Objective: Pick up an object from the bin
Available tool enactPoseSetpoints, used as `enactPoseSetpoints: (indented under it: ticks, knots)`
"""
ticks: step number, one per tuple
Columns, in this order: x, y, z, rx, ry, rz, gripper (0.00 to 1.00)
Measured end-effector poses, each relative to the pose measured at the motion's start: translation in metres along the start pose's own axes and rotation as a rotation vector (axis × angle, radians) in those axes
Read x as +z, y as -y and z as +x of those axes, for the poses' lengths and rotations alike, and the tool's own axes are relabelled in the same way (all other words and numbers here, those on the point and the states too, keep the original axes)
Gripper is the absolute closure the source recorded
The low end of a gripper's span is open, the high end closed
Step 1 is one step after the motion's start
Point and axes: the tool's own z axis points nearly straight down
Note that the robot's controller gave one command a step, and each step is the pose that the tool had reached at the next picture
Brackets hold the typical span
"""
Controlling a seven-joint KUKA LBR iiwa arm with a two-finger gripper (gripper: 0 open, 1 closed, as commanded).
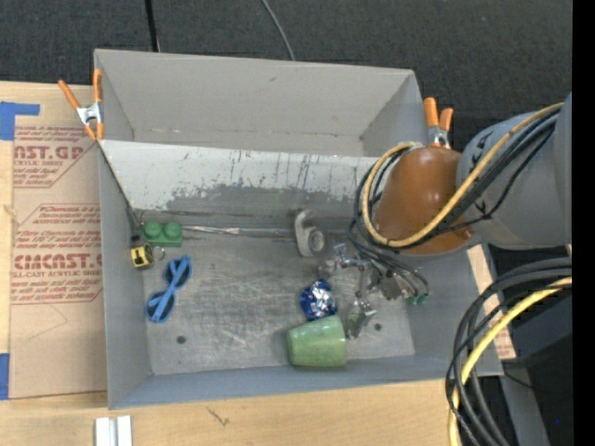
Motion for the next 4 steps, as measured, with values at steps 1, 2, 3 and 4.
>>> enactPoseSetpoints:
  ticks: [1,2,3,4]
  knots:
    - [-0.001,0.0,0.001,-0.001,-0.011,-0.003,1.0]
    - [-0.052,-0.052,0.019,-0.371,-0.008,-0.007,1.0]
    - [-0.051,-0.051,0.02,-0.369,-0.011,-0.008,0.0]
    - [-0.01,-0.091,-0.023,-0.203,0.005,-0.002,0.0]
